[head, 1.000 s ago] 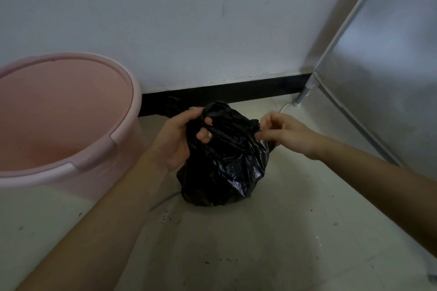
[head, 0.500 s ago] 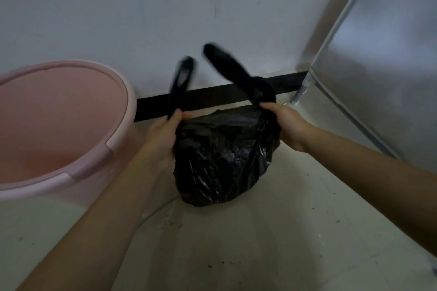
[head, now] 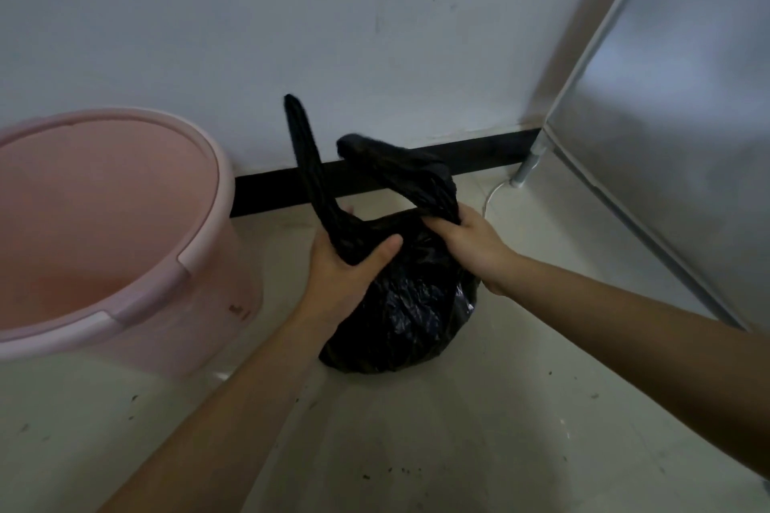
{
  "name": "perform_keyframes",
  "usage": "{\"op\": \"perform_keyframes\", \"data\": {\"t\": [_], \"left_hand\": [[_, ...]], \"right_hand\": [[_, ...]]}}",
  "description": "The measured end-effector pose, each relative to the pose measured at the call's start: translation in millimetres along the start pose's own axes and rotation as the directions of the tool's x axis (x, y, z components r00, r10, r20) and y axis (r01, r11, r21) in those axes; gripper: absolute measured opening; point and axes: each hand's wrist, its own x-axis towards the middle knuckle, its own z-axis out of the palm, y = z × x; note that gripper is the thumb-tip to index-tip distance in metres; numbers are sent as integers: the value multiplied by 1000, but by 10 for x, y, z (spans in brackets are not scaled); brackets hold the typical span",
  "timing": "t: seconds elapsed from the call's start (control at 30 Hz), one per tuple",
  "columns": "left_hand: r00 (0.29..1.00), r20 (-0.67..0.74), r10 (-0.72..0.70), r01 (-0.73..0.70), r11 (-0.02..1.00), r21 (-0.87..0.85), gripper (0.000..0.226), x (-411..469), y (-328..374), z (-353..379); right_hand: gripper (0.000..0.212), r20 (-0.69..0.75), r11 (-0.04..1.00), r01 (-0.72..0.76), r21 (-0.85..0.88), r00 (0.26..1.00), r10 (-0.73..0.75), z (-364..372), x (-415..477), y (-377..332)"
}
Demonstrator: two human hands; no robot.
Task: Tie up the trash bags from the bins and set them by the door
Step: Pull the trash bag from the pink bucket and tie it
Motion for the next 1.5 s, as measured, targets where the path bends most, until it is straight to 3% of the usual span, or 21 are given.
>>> {"op": "perform_keyframes", "data": {"t": [0.1, 0.17, 0.23, 0.3, 0.37, 0.43, 0.53, 0.67, 0.83, 0.97, 1.07, 1.13, 1.27, 1.43, 1.5], "left_hand": [[984, -126, -123, 94, 972, -215, 43, 109, 90, 59], [935, -223, -276, 164, 893, -419, 52, 204, 155, 75], [902, -186, -389, 213, 777, -593, 62, 274, 143, 82], [894, -66, -443, 277, 664, -694, 81, 295, 85, 74], [885, -22, -465, 295, 597, -746, 83, 273, -3, 59], [872, -39, -488, 283, 567, -774, 73, 263, -48, 27], [858, -17, -514, 313, 548, -776, 79, 269, -111, -36], [846, 108, -521, 400, 489, -776, 60, 266, -61, -37], [845, 193, -498, 424, 406, -809, 48, 173, 34, -7], [892, 169, -420, 380, 494, -782, 28, 170, 79, -12], [898, 138, -417, 348, 483, -804, 37, 213, 108, -37], [897, 120, -425, 325, 451, -831, 42, 231, 99, -71], [915, 170, -365, 360, 551, -753, 22, 182, 39, -140], [901, 270, -338, 425, 569, -704, 37, 242, -20, -186], [890, 287, -356, 457, 679, -574, 40, 261, -16, -169]], "right_hand": [[26, 128, 968, -84, 235, 990, 54, 74, -25, 34], [48, 187, 876, -183, 446, 976, 109, 111, -41, 28], [56, 140, 838, -194, 510, 980, 141, 105, -25, 21], [50, 100, 852, -195, 487, 981, 167, 77, -18, 13], [41, 105, 882, -199, 428, 980, 170, 59, -31, 31], [33, 100, 952, -160, 260, 985, 138, 45, -61, 60], [35, 150, 973, -172, 152, 977, 149, 30, -86, 105], [33, 163, 794, -276, 542, 961, 223, -16, -91, -77], [42, 8, 699, -145, 701, 981, 195, -178, 5, -325], [25, 28, 724, -127, 678, 989, 148, -241, 41, -256], [41, 111, 778, -201, 595, 979, 168, -256, -28, -180], [46, 176, 856, -253, 451, 965, 192, -287, -78, -217], [44, 171, 944, -133, 301, 982, 83, -265, -71, -283], [52, 74, 986, -12, 165, 997, -1, -242, 2, -309], [56, 52, 991, 33, 127, 998, -40, -227, -1, -344]]}}
